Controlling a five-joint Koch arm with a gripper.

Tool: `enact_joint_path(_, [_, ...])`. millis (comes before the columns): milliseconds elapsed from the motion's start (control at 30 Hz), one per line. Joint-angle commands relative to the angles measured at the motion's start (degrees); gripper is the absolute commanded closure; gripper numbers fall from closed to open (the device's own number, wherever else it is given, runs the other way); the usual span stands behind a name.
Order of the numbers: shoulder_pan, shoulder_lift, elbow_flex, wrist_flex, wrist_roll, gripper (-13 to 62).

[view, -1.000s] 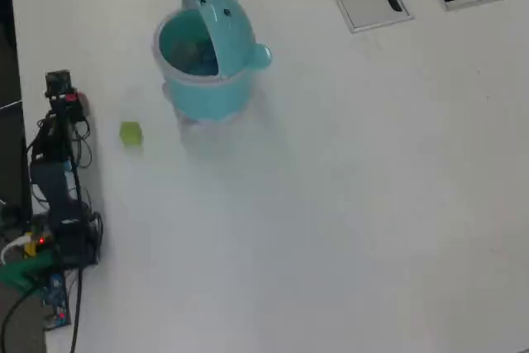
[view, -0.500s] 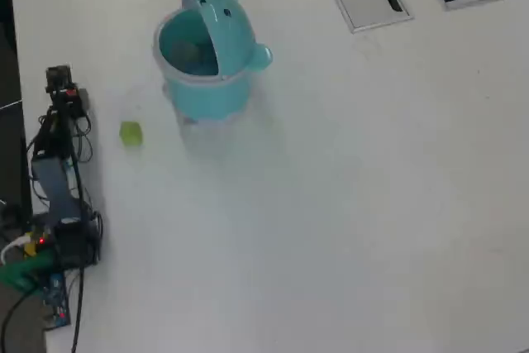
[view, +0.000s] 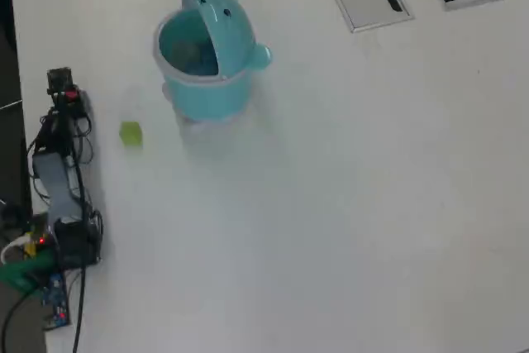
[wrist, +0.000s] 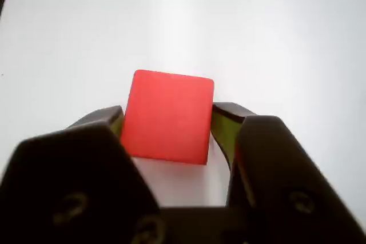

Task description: Grasp RGB lego blocks and put them in the bin one by one.

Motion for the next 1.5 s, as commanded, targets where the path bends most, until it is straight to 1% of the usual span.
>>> enact_joint_path(0, [-0.09,1.14,-3.78,-3.08,-0.09,30.1])
enact_joint_path(33, [0.0,1.14,-3.43,-3.08,-0.09,31.4])
enact_joint_path(100, [0.0,2.2,-1.67,-3.16,-0.09,38.0])
enact_joint_path(200, [-0.09,3.69,-0.62,-3.43,0.0,43.9])
enact_joint_path(400, [0.0,8.44,1.14,-3.43,-0.18,44.1])
enact_joint_path(867, [5.8,31.29,12.39,-3.6,-2.2,44.1])
enact_joint_path(967, [7.21,34.28,17.05,-10.81,-3.43,44.0])
enact_joint_path(1067, [9.23,37.62,19.69,-12.74,-4.22,44.1])
enact_joint_path(1467, [15.91,46.49,17.67,-13.27,-5.1,44.0])
